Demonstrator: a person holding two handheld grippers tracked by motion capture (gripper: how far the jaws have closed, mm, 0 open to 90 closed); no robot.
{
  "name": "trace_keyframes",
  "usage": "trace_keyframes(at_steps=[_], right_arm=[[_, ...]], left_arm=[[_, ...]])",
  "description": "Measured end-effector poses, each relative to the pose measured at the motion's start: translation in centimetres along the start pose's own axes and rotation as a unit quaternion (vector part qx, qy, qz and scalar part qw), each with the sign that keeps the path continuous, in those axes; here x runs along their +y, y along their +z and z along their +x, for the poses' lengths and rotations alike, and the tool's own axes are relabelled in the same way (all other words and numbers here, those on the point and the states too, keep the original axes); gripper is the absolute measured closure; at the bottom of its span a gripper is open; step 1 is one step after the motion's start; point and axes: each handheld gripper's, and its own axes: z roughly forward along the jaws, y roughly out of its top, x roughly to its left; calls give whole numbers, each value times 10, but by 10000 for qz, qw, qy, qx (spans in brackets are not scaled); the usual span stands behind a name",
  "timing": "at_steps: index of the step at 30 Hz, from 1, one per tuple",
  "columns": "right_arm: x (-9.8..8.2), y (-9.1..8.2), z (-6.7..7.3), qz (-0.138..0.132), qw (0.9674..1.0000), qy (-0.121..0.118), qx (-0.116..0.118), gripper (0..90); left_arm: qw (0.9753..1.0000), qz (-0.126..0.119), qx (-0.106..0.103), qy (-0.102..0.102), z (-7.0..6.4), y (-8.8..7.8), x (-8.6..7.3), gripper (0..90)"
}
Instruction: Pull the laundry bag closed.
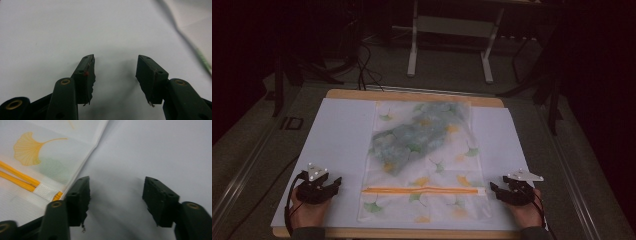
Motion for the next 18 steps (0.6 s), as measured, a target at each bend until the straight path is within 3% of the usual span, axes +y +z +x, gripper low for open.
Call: trace_keyframes(at_steps=[2, 12, 18], right_arm=[[2, -2, 2, -44, 9999, -101, 75, 440], [3, -4, 2, -16, 9996, -174, 204, 465], [5, -5, 6, 8, 9991, -258, 345, 490]], left_arm=[[9999, -75, -75, 115, -2, -3, 1, 489], [9988, -155, -397, 229, 1, -5, 0, 505], [9981, -199, -440, 384, -4, -7, 1, 504]])
